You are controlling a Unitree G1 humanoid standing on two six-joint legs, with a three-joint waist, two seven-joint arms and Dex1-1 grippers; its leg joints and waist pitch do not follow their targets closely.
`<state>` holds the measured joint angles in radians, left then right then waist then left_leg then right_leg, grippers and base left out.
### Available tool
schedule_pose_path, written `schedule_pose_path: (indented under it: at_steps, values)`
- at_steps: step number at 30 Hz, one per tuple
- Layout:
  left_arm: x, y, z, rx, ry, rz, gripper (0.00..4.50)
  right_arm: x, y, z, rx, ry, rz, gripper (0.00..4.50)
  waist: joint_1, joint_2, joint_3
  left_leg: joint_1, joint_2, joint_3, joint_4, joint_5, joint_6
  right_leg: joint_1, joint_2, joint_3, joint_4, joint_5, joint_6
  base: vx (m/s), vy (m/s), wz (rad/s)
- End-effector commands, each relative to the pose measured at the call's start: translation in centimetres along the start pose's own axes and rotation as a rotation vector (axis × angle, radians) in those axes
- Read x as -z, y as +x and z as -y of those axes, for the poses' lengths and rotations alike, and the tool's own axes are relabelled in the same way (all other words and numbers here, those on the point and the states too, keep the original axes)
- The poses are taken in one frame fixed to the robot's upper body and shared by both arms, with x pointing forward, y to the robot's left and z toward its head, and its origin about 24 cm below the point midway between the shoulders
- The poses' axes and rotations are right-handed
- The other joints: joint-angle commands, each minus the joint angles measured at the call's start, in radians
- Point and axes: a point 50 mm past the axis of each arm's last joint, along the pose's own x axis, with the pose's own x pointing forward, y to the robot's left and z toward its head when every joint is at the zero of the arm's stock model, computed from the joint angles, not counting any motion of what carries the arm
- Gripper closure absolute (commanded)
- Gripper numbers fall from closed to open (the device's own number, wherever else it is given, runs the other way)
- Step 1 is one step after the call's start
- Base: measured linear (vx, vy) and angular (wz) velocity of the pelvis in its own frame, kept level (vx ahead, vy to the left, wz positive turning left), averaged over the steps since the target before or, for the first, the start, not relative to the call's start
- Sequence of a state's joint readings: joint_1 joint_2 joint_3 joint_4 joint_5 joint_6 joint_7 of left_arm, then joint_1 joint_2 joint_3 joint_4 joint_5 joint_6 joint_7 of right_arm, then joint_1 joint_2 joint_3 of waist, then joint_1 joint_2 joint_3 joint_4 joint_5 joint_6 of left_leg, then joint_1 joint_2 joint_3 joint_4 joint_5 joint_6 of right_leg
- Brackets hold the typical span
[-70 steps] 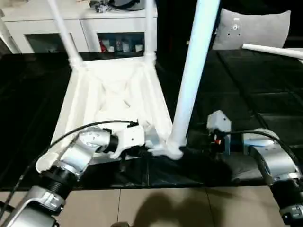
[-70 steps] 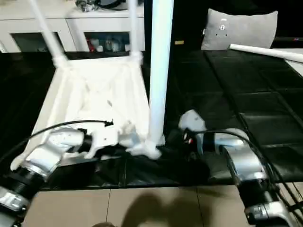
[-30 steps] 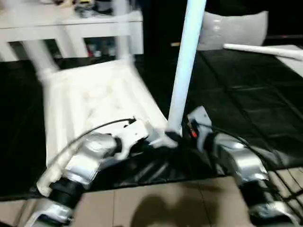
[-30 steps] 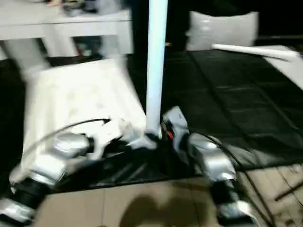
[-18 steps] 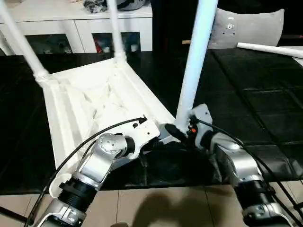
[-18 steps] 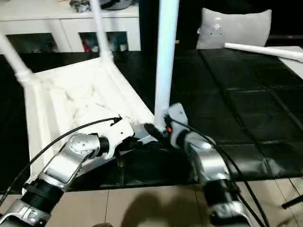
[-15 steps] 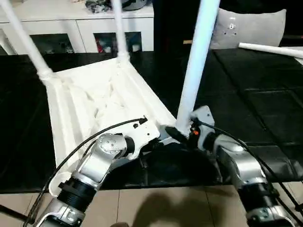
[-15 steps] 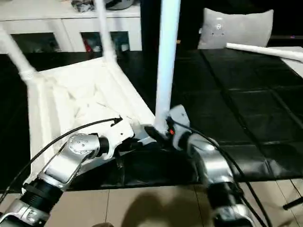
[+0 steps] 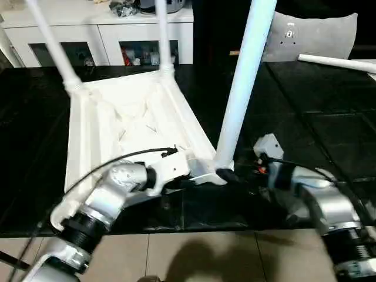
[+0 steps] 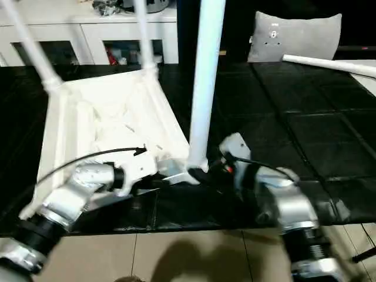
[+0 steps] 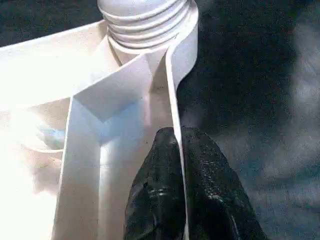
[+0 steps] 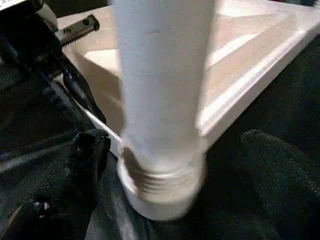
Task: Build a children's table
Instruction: Rotate leg to tighten
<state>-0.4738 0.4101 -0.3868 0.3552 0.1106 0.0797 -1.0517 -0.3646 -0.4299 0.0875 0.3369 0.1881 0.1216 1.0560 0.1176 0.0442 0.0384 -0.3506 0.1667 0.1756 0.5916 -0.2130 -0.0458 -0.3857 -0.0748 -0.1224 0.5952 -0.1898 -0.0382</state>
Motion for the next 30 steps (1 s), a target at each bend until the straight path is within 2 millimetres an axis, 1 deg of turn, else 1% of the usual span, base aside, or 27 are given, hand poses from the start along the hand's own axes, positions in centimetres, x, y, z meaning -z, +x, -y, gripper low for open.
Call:
schedule_pose_path:
  at_steps: [1,2,3,4,5,6,7,8,9,10,11,13,14,15,16,18,19,20,22,23,25,26,28,30]
  values:
    - [0.6,0.2,1.2,0.175,0.069,-0.048,4.5,-0.9,0.0,0.2,-0.084,-0.073,-0.013,0.03,0.004,-0.01,-0.056,-0.004,0.071,-0.029,-0.063,-0.122,0.095,0.053,-0.1,0.069,-0.077,-0.243,-0.148,0.0,0.0,0.0]
    - [0.7,-0.1,1.4,0.215,0.086,-0.055,4.5,-0.9,0.0,0.1,-0.137,-0.087,-0.025,0.03,0.004,-0.008,-0.057,-0.004,0.072,-0.028,-0.064,-0.117,0.094,0.053,-0.1,0.07,-0.075,-0.241,-0.15,0.0,0.0,0.0]
    - [0.8,-0.3,1.5,0.239,0.095,-0.061,4.5,-0.9,0.0,-0.1,-0.173,-0.098,-0.038,0.03,0.004,-0.015,-0.056,-0.004,0.074,-0.027,-0.063,-0.113,0.098,0.051,-0.098,0.07,-0.073,-0.231,-0.154,0.0,0.0,0.0]
    - [0.8,-0.3,1.5,0.239,0.095,-0.061,4.5,-0.9,0.0,-0.1,-0.173,-0.098,-0.038,0.03,0.007,-0.01,-0.057,-0.003,0.078,-0.027,-0.062,-0.101,0.103,0.05,-0.099,0.072,-0.069,-0.211,-0.16,0.0,0.0,0.0]
    - [0.9,-0.4,1.5,0.255,0.103,-0.063,4.5,-0.9,0.0,-0.3,-0.2,-0.106,-0.047,0.03,0.008,-0.01,-0.057,-0.002,0.078,-0.027,-0.061,-0.099,0.105,0.047,-0.098,0.072,-0.068,-0.201,-0.166,0.0,0.0,0.0]
    - [0.9,-0.5,1.6,0.276,0.108,-0.062,4.5,-0.8,0.1,-0.4,-0.226,-0.104,-0.055,0.29,0.012,-0.01,-0.059,-0.001,0.08,-0.027,-0.061,-0.091,0.107,0.048,-0.099,0.072,-0.064,-0.176,-0.175,0.0,0.0,0.0]
    - [0.9,-0.5,1.7,0.293,0.116,-0.06,4.5,-0.7,0.2,-0.5,-0.243,-0.104,-0.06,0.29,0.016,-0.01,-0.059,-0.001,0.081,-0.027,-0.061,-0.088,0.109,0.048,-0.099,0.072,-0.063,-0.162,-0.183,0.0,0.0,0.0]
    - [0.9,-0.5,1.7,0.308,0.124,-0.056,4.5,-0.6,0.4,-0.7,-0.258,-0.097,-0.06,0.37,0.018,-0.014,-0.059,-0.001,0.081,-0.026,-0.061,-0.086,0.111,0.048,-0.099,0.072,-0.062,-0.158,-0.184,0.0,0.0,0.0]
    - [0.9,-0.5,1.8,0.319,0.126,-0.052,4.5,-0.6,0.5,-0.7,-0.269,-0.089,-0.059,0.37,0.022,-0.012,-0.059,0.0,0.081,-0.027,-0.061,-0.089,0.108,0.048,-0.101,0.073,-0.06,-0.16,-0.187,0.0,0.0,0.0]
    - [0.9,-0.5,1.8,0.326,0.127,-0.049,4.5,-0.5,0.6,-0.8,-0.276,-0.085,-0.057,0.42,0.023,-0.012,-0.059,0.0,0.081,-0.026,-0.061,-0.092,0.108,0.048,-0.101,0.073,-0.061,-0.162,-0.188,0.0,0.0,0.0]
    - [0.8,-0.5,1.9,0.328,0.131,-0.046,4.5,-0.4,0.7,-0.8,-0.282,-0.085,-0.058,0.71,0.025,-0.011,-0.059,0.001,0.082,-0.027,-0.062,-0.099,0.1,0.049,-0.102,0.072,-0.061,-0.17,-0.188,0.0,0.0,0.0]
    - [0.8,-0.5,1.9,0.332,0.138,-0.046,4.5,-0.3,0.9,-0.9,-0.292,-0.088,-0.061,0.79,0.024,-0.012,-0.058,-0.001,0.081,-0.027,-0.063,-0.106,0.089,0.05,-0.103,0.072,-0.063,-0.183,-0.186,0.0,0.0,0.0]
    - [0.8,-0.5,1.9,0.333,0.139,-0.046,4.5,-0.3,0.9,-0.9,-0.293,-0.089,-0.061,0.81,0.024,-0.012,-0.058,-0.001,0.08,-0.027,-0.063,-0.106,0.088,0.05,-0.102,0.072,-0.064,-0.185,-0.183,0.0,0.0,0.0]
    - [0.8,-0.4,1.9,0.335,0.141,-0.046,4.5,-0.3,1.0,-1.0,-0.301,-0.091,-0.062,0.93,0.024,-0.012,-0.058,-0.001,0.08,-0.027,-0.063,-0.11,0.086,0.051,-0.103,0.072,-0.064,-0.194,-0.179,0.0,0.0,0.0]
    - [0.9,-0.4,2.0,0.337,0.142,-0.046,4.5,-0.2,1.1,-1.1,-0.307,-0.093,-0.062,0.93,0.024,-0.011,-0.058,0.0,0.081,-0.027,-0.064,-0.112,0.084,0.05,-0.103,0.073,-0.066,-0.2,-0.175,0.0,0.0,0.0]
    - [0.9,-0.4,2.0,0.34,0.143,-0.045,4.5,-0.1,1.3,-1.3,-0.316,-0.094,-0.063,1.24,0.024,-0.012,-0.059,-0.001,0.08,-0.027,-0.063,-0.106,0.083,0.051,-0.102,0.073,-0.064,-0.194,-0.176,0.0,0.0,0.0]
    - [0.9,-0.4,2.0,0.342,0.143,-0.044,4.5,-0.1,1.3,-1.3,-0.319,-0.094,-0.064,1.29,0.024,-0.01,-0.06,-0.003,0.08,-0.028,-0.063,-0.1,0.085,0.052,-0.101,0.072,-0.063,-0.185,-0.176,0.0,0.0,0.0]
    - [0.9,-0.4,2.0,0.342,0.143,-0.044,4.5,-0.1,1.3,-1.3,-0.319,-0.094,-0.064,1.29,0.024,-0.011,-0.059,-0.002,0.08,-0.028,-0.063,-0.101,0.085,0.051,-0.101,0.072,-0.063,-0.183,-0.176,0.0,0.0,0.0]
    - [1.0,-0.4,2.1,0.35,0.144,-0.045,4.5,0.1,1.6,-1.6,-0.332,-0.089,-0.068,1.55,0.024,-0.01,-0.059,-0.001,0.08,-0.028,-0.063,-0.101,0.087,0.05,-0.101,0.072,-0.062,-0.177,-0.179,0.0,0.0,0.0]
    - [1.0,-0.4,2.1,0.352,0.145,-0.045,4.5,0.2,1.7,-1.7,-0.336,-0.087,-0.069,1.55,0.024,-0.01,-0.059,-0.002,0.08,-0.028,-0.063,-0.102,0.086,0.051,-0.101,0.072,-0.063,-0.179,-0.179,0.0,0.0,0.0]
    - [1.1,-0.4,2.1,0.355,0.145,-0.048,4.5,0.2,1.8,-1.8,-0.341,-0.086,-0.07,1.75,0.024,-0.012,-0.06,-0.002,0.08,-0.028,-0.063,-0.1,0.086,0.052,-0.101,0.072,-0.062,-0.18,-0.177,0.0,0.0,0.0]
    - [1.2,-0.4,2.1,0.356,0.144,-0.049,4.5,0.3,1.8,-1.8,-0.345,-0.087,-0.073,1.85,0.024,-0.012,-0.06,-0.002,0.079,-0.028,-0.062,-0.099,0.085,0.052,-0.101,0.072,-0.062,-0.18,-0.177,0.0,0.0,0.0]
    - [1.2,-0.4,2.1,0.357,0.141,-0.049,4.5,0.3,1.9,-1.9,-0.352,-0.088,-0.079,1.95,0.025,-0.011,-0.059,-0.001,0.08,-0.027,-0.063,-0.105,0.084,0.051,-0.102,0.072,-0.065,-0.194,-0.175,0.0,0.0,0.0]
    - [1.2,-0.4,2.2,0.359,0.138,-0.049,4.5,0.5,1.9,-1.9,-0.356,-0.079,-0.095,1.96,0.024,-0.012,-0.059,-0.001,0.08,-0.027,-0.063,-0.107,0.082,0.051,-0.101,0.072,-0.065,-0.199,-0.173,0.0,0.0,0.0]
